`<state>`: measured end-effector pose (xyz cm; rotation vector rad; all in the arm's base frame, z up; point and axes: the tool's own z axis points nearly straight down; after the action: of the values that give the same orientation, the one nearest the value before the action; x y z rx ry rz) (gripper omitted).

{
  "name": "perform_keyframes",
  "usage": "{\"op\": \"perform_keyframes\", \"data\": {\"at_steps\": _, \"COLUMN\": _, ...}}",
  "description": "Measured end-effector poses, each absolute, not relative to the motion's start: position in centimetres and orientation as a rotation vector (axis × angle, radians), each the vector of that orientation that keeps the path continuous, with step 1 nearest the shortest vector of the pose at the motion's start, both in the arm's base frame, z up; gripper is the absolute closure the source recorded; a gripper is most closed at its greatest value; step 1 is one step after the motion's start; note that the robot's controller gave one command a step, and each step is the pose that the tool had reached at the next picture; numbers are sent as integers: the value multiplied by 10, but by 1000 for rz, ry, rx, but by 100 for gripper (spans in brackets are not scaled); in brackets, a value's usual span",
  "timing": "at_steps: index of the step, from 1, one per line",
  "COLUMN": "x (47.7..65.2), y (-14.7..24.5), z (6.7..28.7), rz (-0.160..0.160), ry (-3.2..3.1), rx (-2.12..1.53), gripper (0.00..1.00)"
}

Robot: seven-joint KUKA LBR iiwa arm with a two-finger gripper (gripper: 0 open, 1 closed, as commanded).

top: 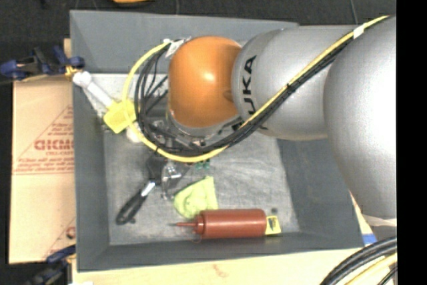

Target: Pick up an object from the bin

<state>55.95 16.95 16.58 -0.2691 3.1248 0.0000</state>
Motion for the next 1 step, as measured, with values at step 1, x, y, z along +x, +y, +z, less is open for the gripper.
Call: {"op": "perform_keyframes", "data": {"at_steps": 1, "x": 557, "y": 195, "z": 158, "rz": 0, "ry": 3065, "rx": -677, "gripper": 0}}
